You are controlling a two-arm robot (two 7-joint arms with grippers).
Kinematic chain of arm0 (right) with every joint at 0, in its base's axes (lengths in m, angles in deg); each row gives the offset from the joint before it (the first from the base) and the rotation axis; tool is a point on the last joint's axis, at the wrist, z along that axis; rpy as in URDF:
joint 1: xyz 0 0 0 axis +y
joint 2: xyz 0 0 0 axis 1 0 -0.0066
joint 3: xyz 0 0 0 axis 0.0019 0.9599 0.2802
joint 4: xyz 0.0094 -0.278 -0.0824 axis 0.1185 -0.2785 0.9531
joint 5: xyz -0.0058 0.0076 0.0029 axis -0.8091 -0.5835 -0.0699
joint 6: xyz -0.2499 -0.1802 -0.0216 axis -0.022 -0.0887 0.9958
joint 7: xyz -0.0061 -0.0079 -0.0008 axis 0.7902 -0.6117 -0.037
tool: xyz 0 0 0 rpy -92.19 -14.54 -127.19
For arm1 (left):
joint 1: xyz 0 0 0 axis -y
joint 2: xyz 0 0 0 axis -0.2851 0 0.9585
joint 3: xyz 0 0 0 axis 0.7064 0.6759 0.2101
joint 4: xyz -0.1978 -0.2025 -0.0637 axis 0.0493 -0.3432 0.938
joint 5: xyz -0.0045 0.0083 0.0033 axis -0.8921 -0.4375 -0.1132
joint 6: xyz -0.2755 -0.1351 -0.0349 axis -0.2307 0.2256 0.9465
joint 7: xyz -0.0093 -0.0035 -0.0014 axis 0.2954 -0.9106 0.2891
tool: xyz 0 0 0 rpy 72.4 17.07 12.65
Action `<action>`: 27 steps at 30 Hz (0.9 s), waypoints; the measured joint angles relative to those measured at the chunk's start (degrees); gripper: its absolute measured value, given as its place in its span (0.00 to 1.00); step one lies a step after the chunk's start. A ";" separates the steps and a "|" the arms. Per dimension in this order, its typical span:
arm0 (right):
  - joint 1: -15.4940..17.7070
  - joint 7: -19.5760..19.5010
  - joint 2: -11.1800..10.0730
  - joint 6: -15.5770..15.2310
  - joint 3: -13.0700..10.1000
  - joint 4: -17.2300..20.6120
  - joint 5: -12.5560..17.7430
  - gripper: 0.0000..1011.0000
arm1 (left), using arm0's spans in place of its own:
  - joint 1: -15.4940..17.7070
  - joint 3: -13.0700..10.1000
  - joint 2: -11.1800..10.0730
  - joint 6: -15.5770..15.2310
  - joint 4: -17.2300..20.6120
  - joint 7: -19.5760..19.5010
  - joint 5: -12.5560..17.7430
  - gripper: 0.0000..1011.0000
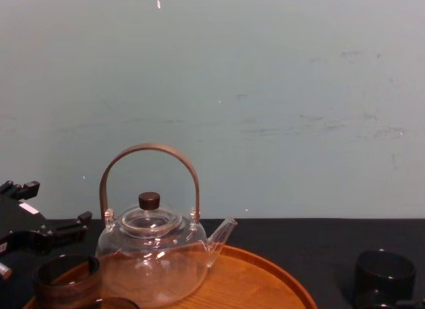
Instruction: Pick up the glass from the table and place it on the tray.
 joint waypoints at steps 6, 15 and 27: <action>0.04 0.00 -0.01 0.01 -0.03 0.04 0.03 0.89 | 0.00 0.00 0.00 0.00 0.00 0.00 0.00 0.99; 0.08 0.01 -0.01 0.05 -0.10 0.07 0.13 0.89 | 0.00 0.00 0.00 0.00 0.00 0.00 0.00 0.99; 0.99 0.25 -0.94 2.02 -1.91 1.85 1.85 0.89 | 0.00 0.00 0.00 0.00 0.00 0.00 0.00 0.99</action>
